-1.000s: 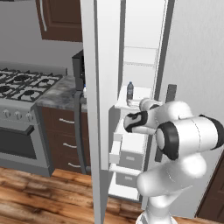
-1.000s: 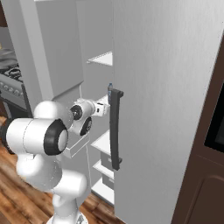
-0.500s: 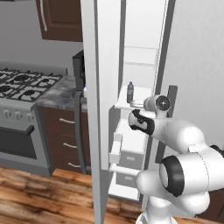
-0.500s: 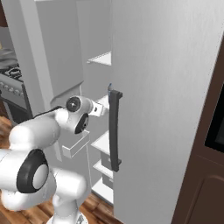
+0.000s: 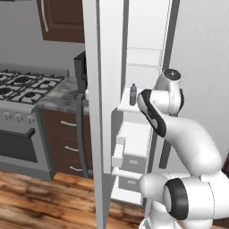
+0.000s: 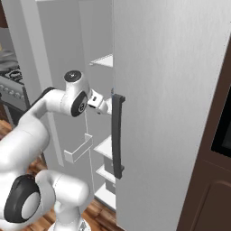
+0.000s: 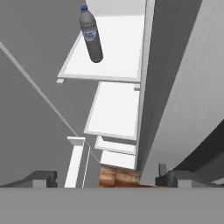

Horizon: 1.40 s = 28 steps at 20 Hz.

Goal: Take the bottled waters from the counter and place them in the freezer to freeze. Close the freezer door after placing the bottles.

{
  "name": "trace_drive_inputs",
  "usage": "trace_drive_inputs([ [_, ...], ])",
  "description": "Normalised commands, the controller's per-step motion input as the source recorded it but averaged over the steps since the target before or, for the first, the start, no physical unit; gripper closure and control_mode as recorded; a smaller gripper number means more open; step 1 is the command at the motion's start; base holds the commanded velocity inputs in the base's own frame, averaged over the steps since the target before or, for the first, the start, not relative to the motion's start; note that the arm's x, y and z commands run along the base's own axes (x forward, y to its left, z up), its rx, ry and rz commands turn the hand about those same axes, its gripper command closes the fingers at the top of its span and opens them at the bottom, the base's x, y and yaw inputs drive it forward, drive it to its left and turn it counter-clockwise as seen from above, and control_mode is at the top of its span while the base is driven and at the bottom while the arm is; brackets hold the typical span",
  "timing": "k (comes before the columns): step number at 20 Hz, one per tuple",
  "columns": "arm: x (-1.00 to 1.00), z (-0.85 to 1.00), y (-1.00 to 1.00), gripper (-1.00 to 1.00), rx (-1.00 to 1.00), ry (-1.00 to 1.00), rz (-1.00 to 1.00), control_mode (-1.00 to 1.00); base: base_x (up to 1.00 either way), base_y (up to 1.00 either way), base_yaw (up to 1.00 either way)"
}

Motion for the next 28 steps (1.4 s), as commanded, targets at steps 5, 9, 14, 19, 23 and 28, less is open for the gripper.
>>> trace_drive_inputs([
  [5,-0.66,-0.07,0.00,-1.00,0.00,0.19,0.03,-1.00,0.00,0.00,0.00],
  [9,-0.73,-0.19,0.00,-1.00,-0.03,0.00,0.03,-1.00,0.00,0.00,0.00],
  [14,-0.67,-0.34,0.00,-1.00,0.01,-0.07,0.04,-1.00,0.00,0.00,0.00],
  [19,-0.31,-0.27,0.00,-1.00,0.00,-0.01,0.09,-1.00,0.00,0.00,0.00],
  [23,0.00,-0.41,0.04,-1.00,-0.12,0.07,0.00,-1.00,0.00,0.00,0.00],
  [28,0.00,-0.16,0.01,-1.00,-0.15,0.16,0.00,-1.00,0.00,0.00,0.00],
])
